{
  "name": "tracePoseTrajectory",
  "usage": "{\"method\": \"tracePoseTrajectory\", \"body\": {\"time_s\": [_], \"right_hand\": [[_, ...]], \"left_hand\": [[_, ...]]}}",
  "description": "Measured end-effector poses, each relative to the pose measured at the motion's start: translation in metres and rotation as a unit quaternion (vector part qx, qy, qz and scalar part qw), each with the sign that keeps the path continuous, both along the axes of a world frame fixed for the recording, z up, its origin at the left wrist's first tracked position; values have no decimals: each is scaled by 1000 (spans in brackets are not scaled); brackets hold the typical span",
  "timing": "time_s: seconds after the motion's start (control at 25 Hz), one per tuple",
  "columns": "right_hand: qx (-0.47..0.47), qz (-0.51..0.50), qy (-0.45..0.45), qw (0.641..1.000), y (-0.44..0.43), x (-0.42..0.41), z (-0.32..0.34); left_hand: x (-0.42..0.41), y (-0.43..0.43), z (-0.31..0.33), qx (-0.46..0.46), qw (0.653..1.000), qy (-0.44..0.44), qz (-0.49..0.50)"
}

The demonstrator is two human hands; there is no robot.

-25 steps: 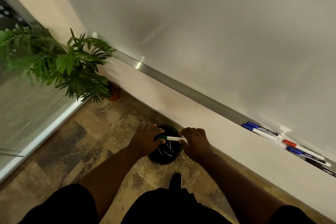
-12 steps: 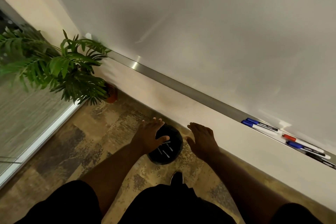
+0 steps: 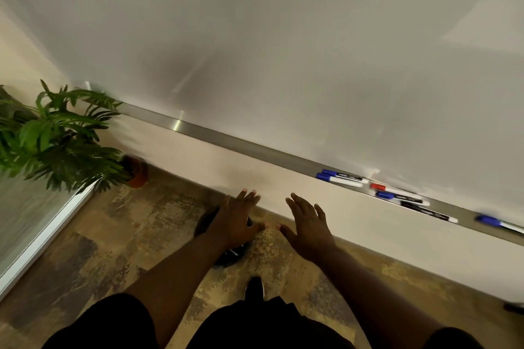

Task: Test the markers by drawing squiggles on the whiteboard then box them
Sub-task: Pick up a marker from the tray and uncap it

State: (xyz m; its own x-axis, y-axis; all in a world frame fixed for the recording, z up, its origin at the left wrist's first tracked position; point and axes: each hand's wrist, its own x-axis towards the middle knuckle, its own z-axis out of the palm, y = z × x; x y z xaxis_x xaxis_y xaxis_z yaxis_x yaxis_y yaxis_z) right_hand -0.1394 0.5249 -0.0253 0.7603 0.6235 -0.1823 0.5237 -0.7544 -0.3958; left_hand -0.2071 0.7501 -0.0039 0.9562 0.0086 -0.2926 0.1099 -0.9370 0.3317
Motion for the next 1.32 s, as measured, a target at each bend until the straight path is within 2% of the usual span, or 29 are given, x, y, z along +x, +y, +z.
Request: {"method": "tracePoseTrajectory", "body": {"time_s": [0.48, 0.68, 1.0, 1.32], "right_hand": [[-62, -71, -62, 994, -238, -12, 23], [-59, -135, -64, 987, -316, -8, 36], [-63, -227, -49, 971, -390, 25, 27], [-124, -307, -5, 943, -455, 66, 23]], "left_hand": [[10, -239, 5, 16, 999, -24, -39], [27, -328, 22, 20, 995, -15, -93], [105, -412, 22, 29, 982, -36, -181], [185, -475, 1, 23, 960, -30, -277]]}}
